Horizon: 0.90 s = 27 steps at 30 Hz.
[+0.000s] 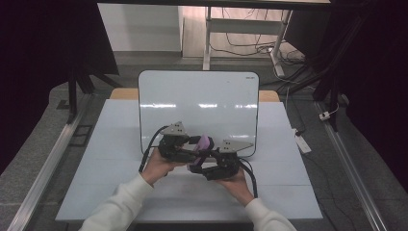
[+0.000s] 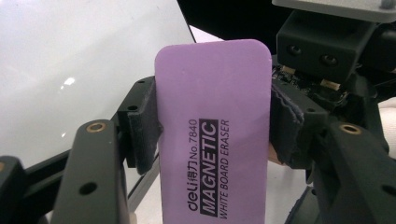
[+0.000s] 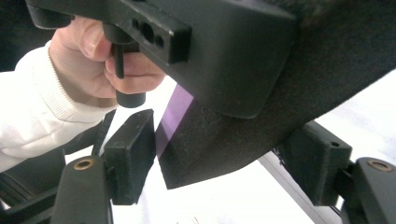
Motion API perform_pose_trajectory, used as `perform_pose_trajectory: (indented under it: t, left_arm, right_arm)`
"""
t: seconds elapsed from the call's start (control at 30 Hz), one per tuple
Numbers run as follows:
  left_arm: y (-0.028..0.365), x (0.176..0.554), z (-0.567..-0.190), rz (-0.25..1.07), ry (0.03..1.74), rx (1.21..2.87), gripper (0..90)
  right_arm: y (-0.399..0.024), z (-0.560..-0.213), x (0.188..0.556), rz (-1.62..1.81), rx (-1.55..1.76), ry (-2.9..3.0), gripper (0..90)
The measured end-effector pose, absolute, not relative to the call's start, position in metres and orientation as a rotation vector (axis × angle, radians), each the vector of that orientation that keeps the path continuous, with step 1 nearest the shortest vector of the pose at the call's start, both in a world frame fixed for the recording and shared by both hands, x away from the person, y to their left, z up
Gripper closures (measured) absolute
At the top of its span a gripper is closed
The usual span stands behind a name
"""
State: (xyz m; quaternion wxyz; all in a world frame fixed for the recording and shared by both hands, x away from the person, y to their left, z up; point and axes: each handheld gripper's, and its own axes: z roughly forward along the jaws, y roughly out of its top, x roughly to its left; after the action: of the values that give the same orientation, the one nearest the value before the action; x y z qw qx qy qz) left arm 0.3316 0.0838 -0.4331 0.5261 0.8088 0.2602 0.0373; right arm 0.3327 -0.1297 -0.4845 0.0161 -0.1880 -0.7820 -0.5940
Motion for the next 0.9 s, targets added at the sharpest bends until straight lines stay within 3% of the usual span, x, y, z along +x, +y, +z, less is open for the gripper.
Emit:
perform_pose_trajectory:
  t: [0.27,0.5,0.9]
  left_arm:
    - [0.082,0.329,-0.433,0.115,0.608,1.928,36.9]
    - [0.082,0.317,-0.425,0.239,0.611,1.896,33.8]
    - [0.066,0.304,-0.428,0.378,0.644,1.923,40.7]
  right_arm:
    - [-0.134,-0.483,0.331,-1.884,-0.665,-2.446,36.2]
    - [-0.137,-0.482,0.329,-1.894,-0.780,-2.522,38.1]
    - [-0.139,-0.482,0.327,-1.910,-1.008,-2.623,38.7]
